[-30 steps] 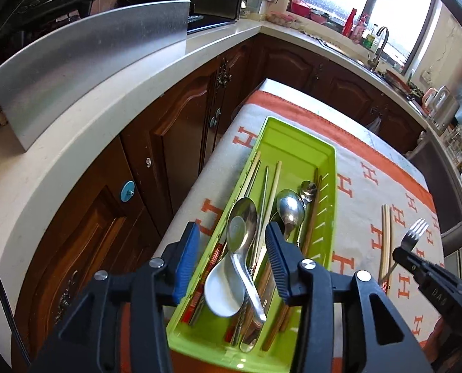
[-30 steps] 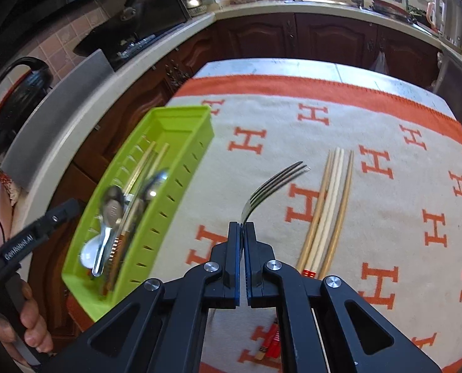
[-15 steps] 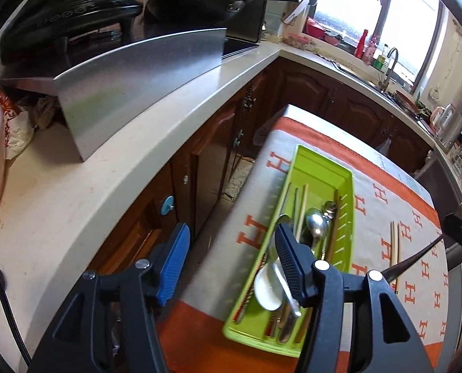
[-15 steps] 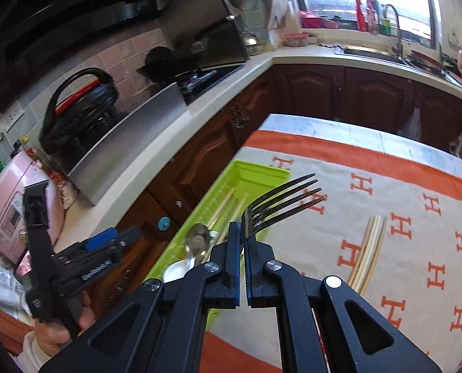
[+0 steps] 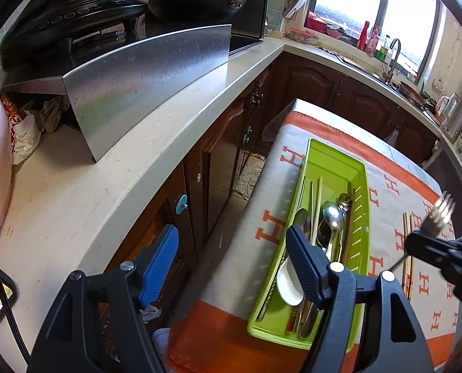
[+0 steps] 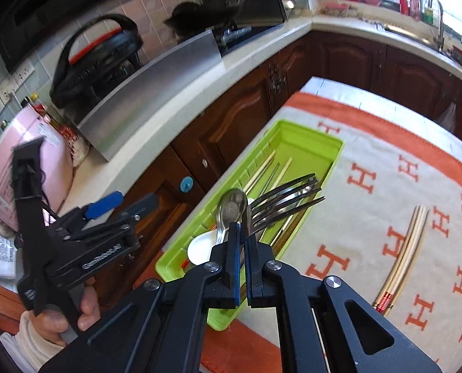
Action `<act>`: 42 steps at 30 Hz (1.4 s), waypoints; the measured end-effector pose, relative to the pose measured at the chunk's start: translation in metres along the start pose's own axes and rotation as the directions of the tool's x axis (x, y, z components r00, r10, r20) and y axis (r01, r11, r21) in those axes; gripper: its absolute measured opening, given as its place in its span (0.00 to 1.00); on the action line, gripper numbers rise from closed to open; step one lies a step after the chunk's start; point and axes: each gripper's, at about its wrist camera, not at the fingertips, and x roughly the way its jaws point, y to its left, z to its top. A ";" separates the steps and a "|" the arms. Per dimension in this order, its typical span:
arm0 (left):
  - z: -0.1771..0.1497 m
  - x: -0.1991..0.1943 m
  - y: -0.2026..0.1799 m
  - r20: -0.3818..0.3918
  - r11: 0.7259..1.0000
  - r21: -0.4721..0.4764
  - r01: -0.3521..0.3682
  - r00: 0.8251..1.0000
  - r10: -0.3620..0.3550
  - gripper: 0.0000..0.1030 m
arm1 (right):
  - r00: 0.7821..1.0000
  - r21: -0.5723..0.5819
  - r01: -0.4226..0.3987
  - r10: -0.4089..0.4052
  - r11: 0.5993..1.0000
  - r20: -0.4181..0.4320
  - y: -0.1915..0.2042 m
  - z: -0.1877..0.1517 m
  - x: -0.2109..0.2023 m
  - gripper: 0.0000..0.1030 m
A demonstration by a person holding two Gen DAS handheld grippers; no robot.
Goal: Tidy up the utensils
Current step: 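Carry the fork into the green tray and open the right tool, then move both tools over to the wooden chopsticks left on the blanket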
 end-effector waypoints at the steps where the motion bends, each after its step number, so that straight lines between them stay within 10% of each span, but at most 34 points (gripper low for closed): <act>1: 0.000 0.000 0.000 0.000 1.000 0.002 -0.001 1.000 0.001 0.68 | 1.000 0.002 0.004 -0.004 1.000 -0.013 0.000 0.001 0.007 0.02; 8: 0.001 0.005 0.000 -0.014 1.000 0.002 0.000 1.000 0.000 0.69 | 0.997 0.030 0.058 -0.057 0.998 -0.049 -0.012 0.012 0.045 0.05; 13: 0.000 0.004 0.000 -0.017 1.000 0.007 -0.001 1.000 0.001 0.69 | 0.996 0.060 0.080 -0.078 0.995 -0.036 -0.022 0.019 0.056 0.31; 42: -0.007 -0.015 -0.046 -0.004 0.993 0.120 0.009 1.000 -0.009 0.76 | 0.993 0.245 0.119 -0.122 0.962 -0.004 -0.114 -0.060 -0.003 0.31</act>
